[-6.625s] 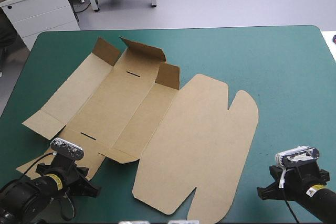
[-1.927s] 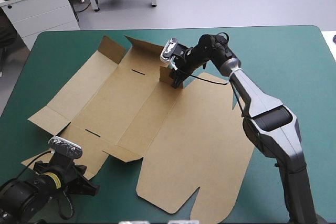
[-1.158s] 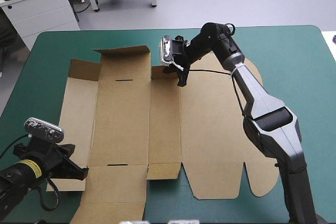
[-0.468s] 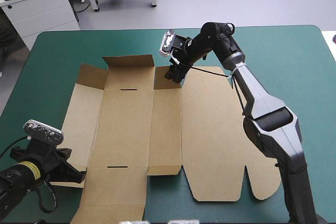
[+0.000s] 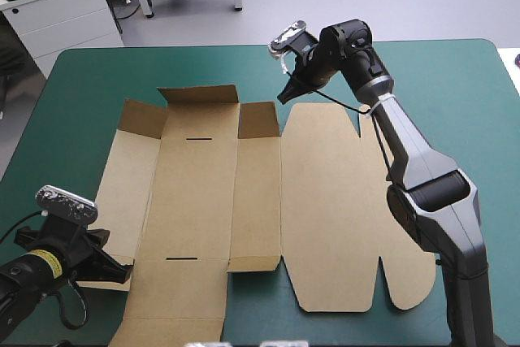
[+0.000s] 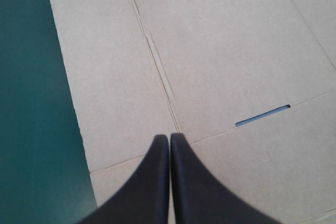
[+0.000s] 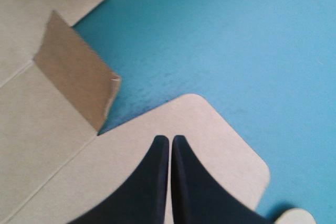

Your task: Fold the box

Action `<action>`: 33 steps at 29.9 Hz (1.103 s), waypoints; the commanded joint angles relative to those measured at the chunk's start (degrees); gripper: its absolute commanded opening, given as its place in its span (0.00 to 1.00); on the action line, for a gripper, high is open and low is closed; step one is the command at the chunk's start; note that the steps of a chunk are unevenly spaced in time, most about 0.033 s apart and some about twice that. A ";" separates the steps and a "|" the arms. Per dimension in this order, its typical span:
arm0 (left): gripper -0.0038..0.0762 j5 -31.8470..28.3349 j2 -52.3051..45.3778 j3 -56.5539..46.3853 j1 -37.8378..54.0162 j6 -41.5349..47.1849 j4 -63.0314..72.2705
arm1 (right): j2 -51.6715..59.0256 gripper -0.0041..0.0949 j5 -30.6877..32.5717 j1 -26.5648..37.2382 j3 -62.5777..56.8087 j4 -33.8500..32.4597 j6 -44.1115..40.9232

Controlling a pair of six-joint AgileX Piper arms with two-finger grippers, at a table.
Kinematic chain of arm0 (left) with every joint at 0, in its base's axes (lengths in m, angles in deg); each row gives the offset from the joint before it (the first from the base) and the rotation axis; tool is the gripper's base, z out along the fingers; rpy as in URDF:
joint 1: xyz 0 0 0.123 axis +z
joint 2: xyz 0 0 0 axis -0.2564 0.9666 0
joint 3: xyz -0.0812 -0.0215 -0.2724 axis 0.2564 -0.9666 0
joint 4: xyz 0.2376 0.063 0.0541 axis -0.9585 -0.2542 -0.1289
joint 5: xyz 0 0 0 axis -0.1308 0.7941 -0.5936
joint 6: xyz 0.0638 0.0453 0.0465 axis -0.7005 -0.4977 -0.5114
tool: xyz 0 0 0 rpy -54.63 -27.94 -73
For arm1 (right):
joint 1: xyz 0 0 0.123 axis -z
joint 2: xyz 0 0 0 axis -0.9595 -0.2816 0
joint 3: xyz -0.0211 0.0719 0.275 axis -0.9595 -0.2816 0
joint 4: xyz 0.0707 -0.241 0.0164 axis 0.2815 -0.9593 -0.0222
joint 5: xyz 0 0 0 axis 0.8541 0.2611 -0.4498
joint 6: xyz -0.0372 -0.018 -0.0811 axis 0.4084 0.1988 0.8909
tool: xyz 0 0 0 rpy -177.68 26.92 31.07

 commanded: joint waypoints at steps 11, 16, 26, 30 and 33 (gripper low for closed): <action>0.04 -2.72 0.18 1.80 -0.26 0.56 -1.13 | 18.39 0.02 0.49 0.34 -3.05 -12.31 -9.21; 0.04 -2.68 0.18 1.80 -0.26 0.56 -1.22 | 27.34 0.02 0.58 3.57 -12.14 -11.19 -9.21; 0.04 -2.80 0.18 1.80 -0.26 0.56 -1.22 | 45.15 0.02 0.58 13.85 -39.53 -0.90 -9.21; 0.04 -3.70 0.18 1.80 -0.26 0.56 -1.22 | 52.59 0.02 0.26 14.52 -51.58 -0.90 -9.21; 0.04 -4.86 0.18 1.80 -0.26 0.56 -0.85 | 58.19 0.02 -2.01 14.52 -60.15 1.12 -9.42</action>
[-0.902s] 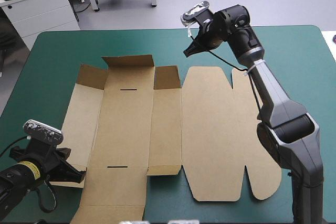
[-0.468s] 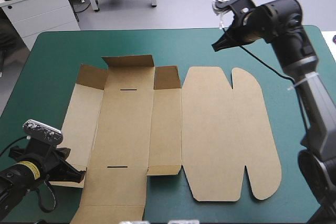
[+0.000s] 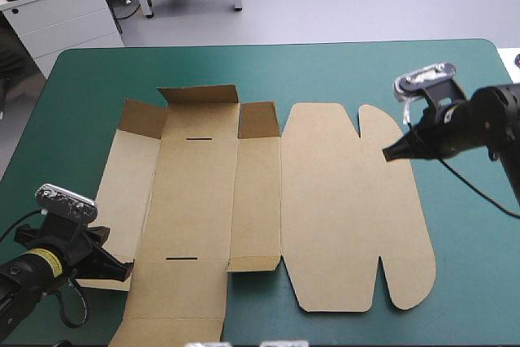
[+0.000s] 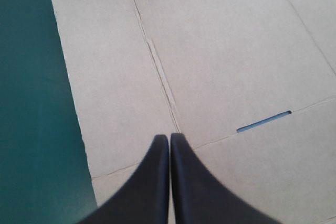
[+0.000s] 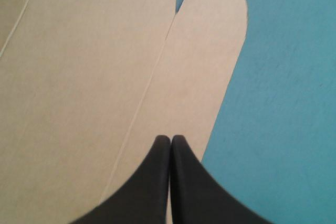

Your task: Fold the box

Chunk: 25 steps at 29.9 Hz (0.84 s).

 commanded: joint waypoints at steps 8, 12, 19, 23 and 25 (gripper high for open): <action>0.04 -4.40 0.18 1.80 -0.26 1.00 -0.49 | 20.27 0.02 -5.43 0.35 -20.32 4.90 0.06; 0.04 -4.40 0.18 1.80 -0.26 1.00 -0.69 | 26.86 0.02 -6.05 0.35 -24.65 7.21 -0.30; 0.04 -4.49 0.39 1.92 -0.26 1.63 -0.21 | 34.39 0.02 -6.28 0.35 -29.68 9.15 -0.30; 0.05 -3.84 2.85 3.17 -0.26 1.88 0.37 | 36.18 0.02 -6.70 0.35 -31.13 9.15 -0.30; 0.05 -4.13 4.55 4.19 -0.26 1.68 0.38 | 36.28 0.02 -6.70 0.35 -31.67 9.15 -0.30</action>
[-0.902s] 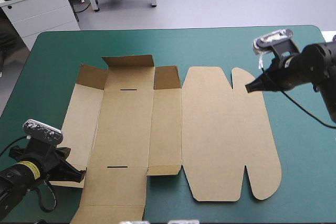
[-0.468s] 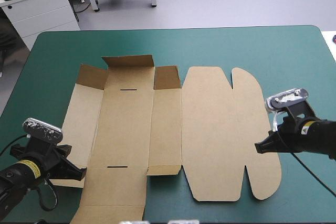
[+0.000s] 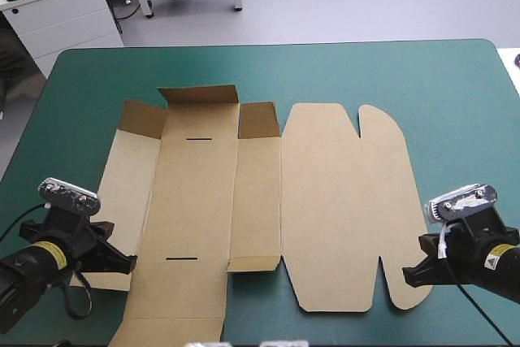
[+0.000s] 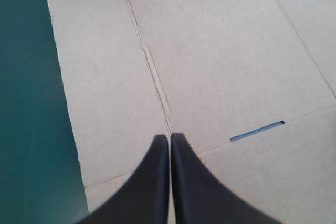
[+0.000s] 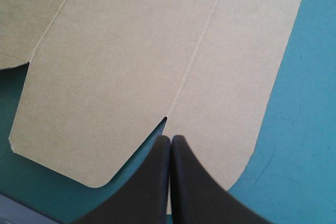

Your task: Fold the box

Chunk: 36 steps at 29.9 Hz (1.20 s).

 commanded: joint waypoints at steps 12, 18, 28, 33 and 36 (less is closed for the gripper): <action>0.07 -7.32 19.46 13.54 -0.26 -5.13 3.63 | 0.15 0.02 -3.30 0.27 0.00 0.87 -1.02; 0.07 -8.25 23.99 16.77 -0.17 -11.03 10.28 | 0.15 0.02 -3.64 0.27 0.00 0.36 -1.02; 0.07 -7.72 25.17 17.88 9.00 -22.89 27.02 | 0.15 0.02 -4.84 0.27 0.00 0.36 -0.80; 0.07 -2.53 26.64 17.88 25.89 -35.26 43.84 | 0.15 0.02 -5.42 0.27 0.00 0.36 -0.32; 0.07 2.08 27.42 17.88 35.25 -41.25 51.97 | 0.15 0.02 -5.87 0.27 0.00 0.36 -0.32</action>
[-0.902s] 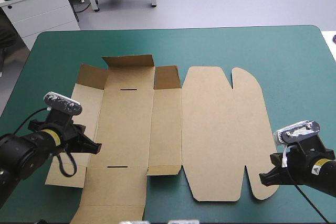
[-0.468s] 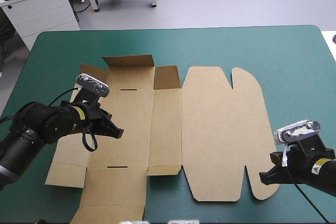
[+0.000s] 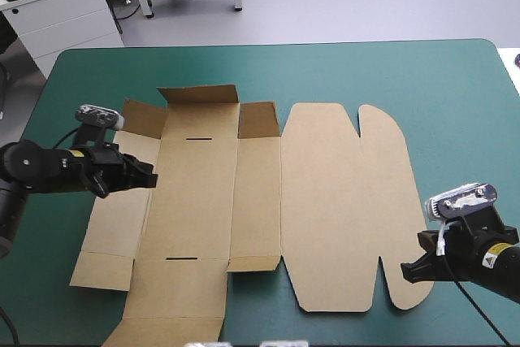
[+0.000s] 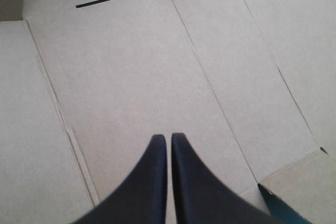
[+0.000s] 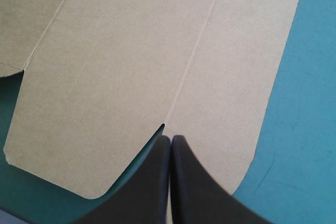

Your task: Fold the box

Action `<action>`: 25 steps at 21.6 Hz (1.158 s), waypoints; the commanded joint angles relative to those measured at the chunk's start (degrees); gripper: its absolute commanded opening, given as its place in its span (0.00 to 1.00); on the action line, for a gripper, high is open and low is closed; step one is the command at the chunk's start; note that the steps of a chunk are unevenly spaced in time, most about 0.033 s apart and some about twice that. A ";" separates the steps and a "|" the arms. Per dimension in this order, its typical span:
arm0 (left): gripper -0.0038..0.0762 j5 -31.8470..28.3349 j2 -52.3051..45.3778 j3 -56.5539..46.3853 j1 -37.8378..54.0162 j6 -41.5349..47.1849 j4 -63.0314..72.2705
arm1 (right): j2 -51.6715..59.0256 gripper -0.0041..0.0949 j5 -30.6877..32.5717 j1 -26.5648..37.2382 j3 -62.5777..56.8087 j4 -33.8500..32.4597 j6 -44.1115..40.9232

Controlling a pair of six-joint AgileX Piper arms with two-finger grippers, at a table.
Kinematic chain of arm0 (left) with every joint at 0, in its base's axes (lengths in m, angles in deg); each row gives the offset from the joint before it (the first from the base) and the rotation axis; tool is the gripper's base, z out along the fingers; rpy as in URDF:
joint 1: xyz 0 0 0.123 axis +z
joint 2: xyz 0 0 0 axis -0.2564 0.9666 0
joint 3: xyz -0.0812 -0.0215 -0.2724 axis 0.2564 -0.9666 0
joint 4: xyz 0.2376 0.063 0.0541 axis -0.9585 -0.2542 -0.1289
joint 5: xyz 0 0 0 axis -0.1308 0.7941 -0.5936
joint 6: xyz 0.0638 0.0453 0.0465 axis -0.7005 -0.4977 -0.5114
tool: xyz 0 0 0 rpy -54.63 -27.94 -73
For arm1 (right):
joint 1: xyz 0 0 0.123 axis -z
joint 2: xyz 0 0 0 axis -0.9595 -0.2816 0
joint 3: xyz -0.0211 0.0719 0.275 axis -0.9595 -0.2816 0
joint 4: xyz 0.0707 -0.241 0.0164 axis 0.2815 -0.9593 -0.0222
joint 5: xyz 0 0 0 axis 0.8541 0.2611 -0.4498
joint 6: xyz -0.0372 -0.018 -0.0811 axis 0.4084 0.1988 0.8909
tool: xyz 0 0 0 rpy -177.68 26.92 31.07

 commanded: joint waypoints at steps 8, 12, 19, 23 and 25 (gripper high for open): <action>0.07 12.30 0.12 1.91 31.77 -13.62 21.17 | -0.02 0.02 -3.26 0.23 1.34 0.37 1.33; 0.07 8.13 0.12 1.91 32.22 -11.09 17.35 | -0.02 0.02 -3.34 0.23 1.34 0.37 1.33; 0.59 1.39 0.38 1.91 32.22 -8.21 10.89 | -0.02 0.02 -4.44 0.23 1.34 0.73 1.33; 0.80 4.86 3.59 1.91 32.76 -8.18 10.23 | -0.02 0.02 -5.03 0.23 1.34 0.73 1.47; 0.80 9.58 8.23 1.91 32.76 -8.18 9.17 | -0.02 0.02 -5.03 0.23 1.34 0.61 1.87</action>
